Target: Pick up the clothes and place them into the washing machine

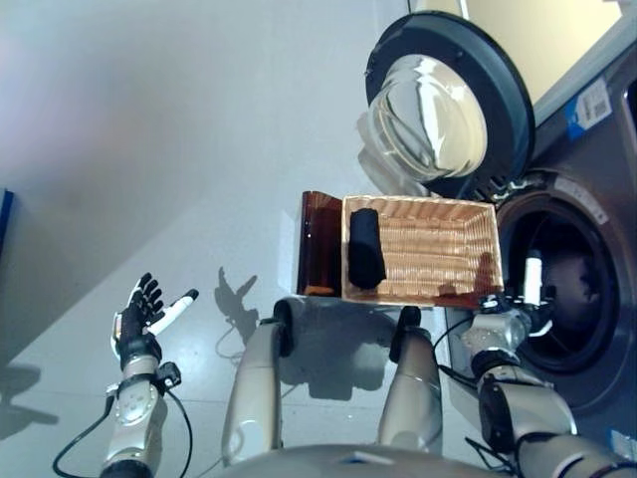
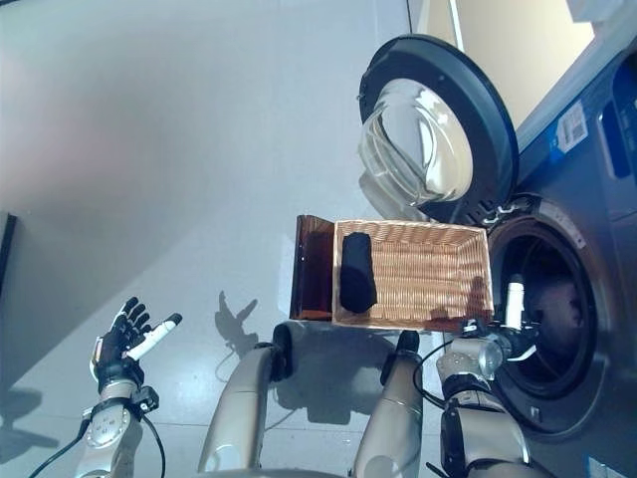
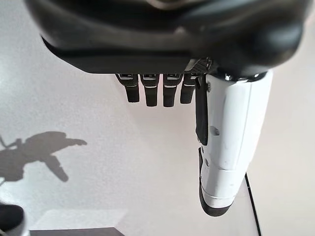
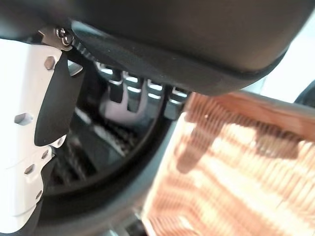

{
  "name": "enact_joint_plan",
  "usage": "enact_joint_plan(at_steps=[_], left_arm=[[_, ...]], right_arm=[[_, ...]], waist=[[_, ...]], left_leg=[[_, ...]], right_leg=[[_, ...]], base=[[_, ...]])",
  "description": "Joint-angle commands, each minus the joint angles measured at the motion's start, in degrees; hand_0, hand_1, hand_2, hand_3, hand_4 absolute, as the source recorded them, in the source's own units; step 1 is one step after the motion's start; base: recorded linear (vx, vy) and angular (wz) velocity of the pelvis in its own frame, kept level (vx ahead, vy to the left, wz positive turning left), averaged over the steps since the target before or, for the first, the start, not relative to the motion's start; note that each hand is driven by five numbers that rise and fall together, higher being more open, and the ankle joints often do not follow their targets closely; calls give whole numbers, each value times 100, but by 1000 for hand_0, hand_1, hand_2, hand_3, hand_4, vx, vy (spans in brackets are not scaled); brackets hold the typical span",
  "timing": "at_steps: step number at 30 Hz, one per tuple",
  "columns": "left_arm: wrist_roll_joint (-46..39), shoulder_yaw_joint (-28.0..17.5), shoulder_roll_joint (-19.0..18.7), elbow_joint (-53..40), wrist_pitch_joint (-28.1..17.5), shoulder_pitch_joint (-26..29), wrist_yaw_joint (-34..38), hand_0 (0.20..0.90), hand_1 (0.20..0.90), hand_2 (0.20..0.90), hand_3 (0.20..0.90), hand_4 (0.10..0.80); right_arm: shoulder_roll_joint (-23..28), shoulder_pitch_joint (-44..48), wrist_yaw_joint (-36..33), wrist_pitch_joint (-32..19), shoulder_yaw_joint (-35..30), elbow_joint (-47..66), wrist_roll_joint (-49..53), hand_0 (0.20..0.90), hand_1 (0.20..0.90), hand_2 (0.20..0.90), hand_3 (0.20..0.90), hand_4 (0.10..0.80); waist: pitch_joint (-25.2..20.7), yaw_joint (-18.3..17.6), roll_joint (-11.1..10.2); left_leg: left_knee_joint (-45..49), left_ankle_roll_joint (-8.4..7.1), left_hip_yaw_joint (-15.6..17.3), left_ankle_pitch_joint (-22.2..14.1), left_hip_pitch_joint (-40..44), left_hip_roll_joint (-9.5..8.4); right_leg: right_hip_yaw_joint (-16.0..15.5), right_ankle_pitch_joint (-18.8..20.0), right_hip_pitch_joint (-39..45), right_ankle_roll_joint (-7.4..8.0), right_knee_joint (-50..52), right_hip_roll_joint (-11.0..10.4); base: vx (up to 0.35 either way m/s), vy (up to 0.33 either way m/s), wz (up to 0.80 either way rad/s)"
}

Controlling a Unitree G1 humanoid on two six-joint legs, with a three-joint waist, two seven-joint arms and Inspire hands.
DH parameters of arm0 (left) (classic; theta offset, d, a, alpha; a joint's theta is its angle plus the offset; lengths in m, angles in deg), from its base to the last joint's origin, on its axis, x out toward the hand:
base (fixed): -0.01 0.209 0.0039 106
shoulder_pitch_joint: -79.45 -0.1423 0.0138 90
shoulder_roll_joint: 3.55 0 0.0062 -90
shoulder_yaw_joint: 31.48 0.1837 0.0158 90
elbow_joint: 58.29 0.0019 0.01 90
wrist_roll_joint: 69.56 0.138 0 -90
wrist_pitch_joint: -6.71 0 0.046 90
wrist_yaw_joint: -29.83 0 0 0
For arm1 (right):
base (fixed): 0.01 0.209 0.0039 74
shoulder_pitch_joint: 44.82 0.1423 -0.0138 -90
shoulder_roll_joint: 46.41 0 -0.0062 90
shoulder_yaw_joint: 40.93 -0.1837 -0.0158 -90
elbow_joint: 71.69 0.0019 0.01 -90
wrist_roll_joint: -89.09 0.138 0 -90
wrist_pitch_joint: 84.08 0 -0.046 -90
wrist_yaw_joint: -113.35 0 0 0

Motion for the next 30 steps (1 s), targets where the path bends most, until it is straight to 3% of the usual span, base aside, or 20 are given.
enact_joint_plan(at_steps=[1, 6, 8, 17, 21, 30], left_arm=[[123, -302, -405, 42, -562, 76, 230, 900, 900, 900, 900, 800], [87, -280, -371, 292, -544, 155, 254, 900, 900, 900, 900, 800], [144, -198, -369, 258, -552, 139, 281, 900, 900, 900, 900, 800], [310, -110, -351, 425, -583, 195, 454, 900, 900, 900, 900, 800], [468, -115, -350, 522, -564, 282, 588, 900, 900, 900, 900, 800], [653, -60, -361, 210, -491, 216, 653, 900, 900, 900, 900, 800]], right_arm=[[181, -46, 89, -122, 258, 183, -613, 900, 900, 900, 900, 800], [25, -31, -111, 117, 679, 144, -1369, 900, 900, 900, 900, 800], [-23, 1, -423, 296, 1061, 107, -2193, 900, 900, 900, 900, 800], [-207, 30, -871, 711, 2441, 824, -4412, 900, 900, 900, 900, 800], [-281, 156, -1356, 1182, 2924, 621, -5865, 900, 900, 900, 900, 800], [-604, 536, -1561, 1421, 3164, 123, -6217, 900, 900, 900, 900, 800]], waist=[[-230, 123, -200], [-268, 193, -276], [-305, 239, -316], [-239, 262, -346], [-222, 296, -308], [-188, 398, -200]], left_leg=[[-717, -252, -200, 279, 381, 98], [-1171, -295, -220, 429, 840, 100], [-1422, -294, -208, 516, 1061, 71], [-1473, -300, -209, 597, 1141, 45], [-1379, -296, -245, 597, 1034, -13], [-1143, -298, -287, 570, 756, -43]], right_leg=[[-11, 741, 544, -65, -662, -263], [-220, 871, 1085, 25, -1115, -288], [-330, 977, 1286, 63, -1350, -280], [-411, 1115, 1447, 99, -1556, -329], [-378, 1147, 1393, 95, -1543, -356], [-321, 1149, 1190, 77, -1413, -393]], base=[[99, -17, 1], [82, -17, 2], [76, -20, 4], [-3, 1, 1], [-6, 2, 1], [-26, 6, 3]])
